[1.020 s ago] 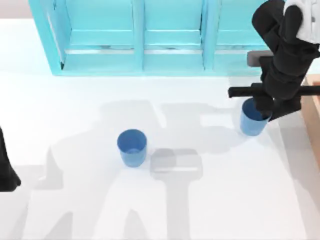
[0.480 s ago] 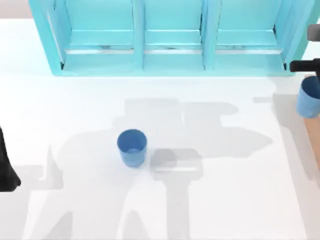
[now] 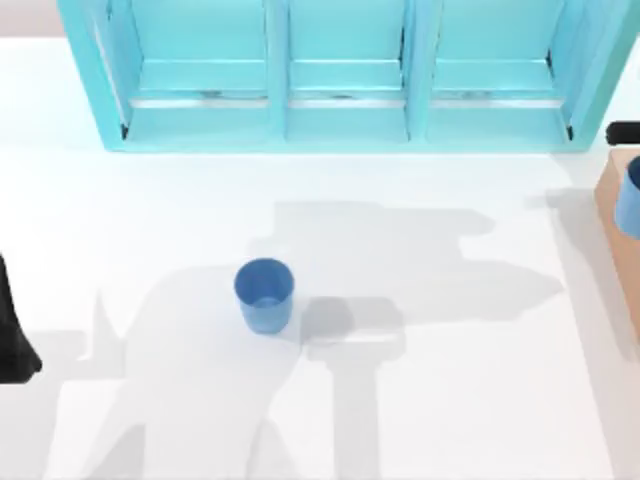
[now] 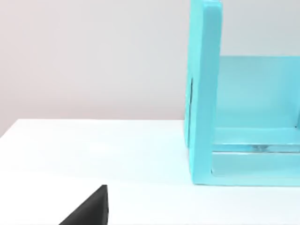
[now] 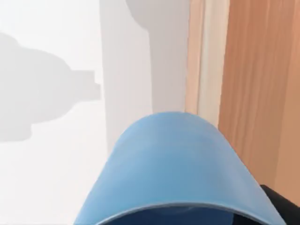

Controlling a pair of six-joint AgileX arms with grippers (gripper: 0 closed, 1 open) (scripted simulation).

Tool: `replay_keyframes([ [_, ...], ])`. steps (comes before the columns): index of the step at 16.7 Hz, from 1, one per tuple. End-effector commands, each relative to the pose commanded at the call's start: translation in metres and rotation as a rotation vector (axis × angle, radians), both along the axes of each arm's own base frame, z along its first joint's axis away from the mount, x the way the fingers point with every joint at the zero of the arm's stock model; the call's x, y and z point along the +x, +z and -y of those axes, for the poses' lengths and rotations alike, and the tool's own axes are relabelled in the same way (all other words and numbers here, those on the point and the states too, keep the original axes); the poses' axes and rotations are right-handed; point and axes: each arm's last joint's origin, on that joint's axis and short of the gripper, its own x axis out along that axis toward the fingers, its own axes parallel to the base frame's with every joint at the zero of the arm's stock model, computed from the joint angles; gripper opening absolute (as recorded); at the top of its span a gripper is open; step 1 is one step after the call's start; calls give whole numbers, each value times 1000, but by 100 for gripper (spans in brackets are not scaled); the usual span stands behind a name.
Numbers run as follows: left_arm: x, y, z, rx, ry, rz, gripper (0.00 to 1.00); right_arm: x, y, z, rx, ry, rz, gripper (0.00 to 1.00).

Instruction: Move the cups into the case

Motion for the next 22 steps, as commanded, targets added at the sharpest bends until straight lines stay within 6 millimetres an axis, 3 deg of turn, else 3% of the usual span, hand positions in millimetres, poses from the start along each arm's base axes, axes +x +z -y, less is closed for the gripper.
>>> replay_keyframes([
  [4, 0, 0, 0, 0, 0, 0, 100, -33, 16, 59, 10, 8, -6, 0],
  [8, 0, 0, 0, 0, 0, 0, 100, -94, 32, 123, 22, 2, 4, 0],
  [10, 0, 0, 0, 0, 0, 0, 100, -125, 37, 143, 25, -1, 13, 0],
  [12, 0, 0, 0, 0, 0, 0, 100, -148, 40, 152, 26, -2, 20, 0],
  [14, 0, 0, 0, 0, 0, 0, 100, -158, 41, 155, 26, -2, 24, 0],
  [19, 0, 0, 0, 0, 0, 0, 100, -157, 39, 155, 25, 2, 24, 0],
  [22, 0, 0, 0, 0, 0, 0, 100, -155, 23, 152, 24, 10, 24, 0],
])
